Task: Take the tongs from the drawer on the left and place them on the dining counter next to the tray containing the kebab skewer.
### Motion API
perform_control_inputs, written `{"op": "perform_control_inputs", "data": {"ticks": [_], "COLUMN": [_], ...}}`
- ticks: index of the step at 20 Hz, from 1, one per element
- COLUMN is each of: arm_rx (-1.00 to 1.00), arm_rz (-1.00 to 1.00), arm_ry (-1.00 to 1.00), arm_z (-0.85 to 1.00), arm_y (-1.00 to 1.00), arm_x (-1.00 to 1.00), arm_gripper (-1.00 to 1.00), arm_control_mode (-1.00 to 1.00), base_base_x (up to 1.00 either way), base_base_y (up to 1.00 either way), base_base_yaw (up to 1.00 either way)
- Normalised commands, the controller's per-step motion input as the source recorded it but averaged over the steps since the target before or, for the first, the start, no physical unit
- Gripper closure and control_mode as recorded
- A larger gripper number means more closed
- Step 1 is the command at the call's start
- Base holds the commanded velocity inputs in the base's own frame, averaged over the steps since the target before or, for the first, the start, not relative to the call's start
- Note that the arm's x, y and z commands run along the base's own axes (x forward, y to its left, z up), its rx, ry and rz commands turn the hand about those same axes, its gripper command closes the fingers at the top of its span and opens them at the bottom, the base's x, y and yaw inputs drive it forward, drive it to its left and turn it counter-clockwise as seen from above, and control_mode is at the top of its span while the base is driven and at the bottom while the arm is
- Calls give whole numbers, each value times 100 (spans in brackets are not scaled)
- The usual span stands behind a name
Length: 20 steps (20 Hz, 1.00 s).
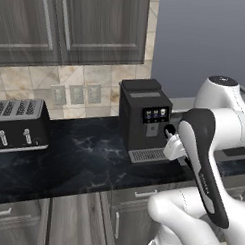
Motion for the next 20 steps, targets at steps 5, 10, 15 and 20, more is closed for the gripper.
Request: {"op": "perform_control_inputs", "data": {"ticks": [5,10,15,20], "arm_rx": [0,0,0,0], "arm_rz": [-3,-4,-1,-1], "arm_ry": [-3,-8,-4,-4], "arm_z": [11,25,19,12], "arm_y": [-1,-9,-12,-12], "arm_x": [0,-4,0,0], "arm_gripper": [100,100,100,100], "arm_control_mode": [-100,-100,-100,-100], "base_base_x": [0,0,0,0], "base_base_y": [0,0,0,0], "base_base_yaw": [0,0,0,0]}}
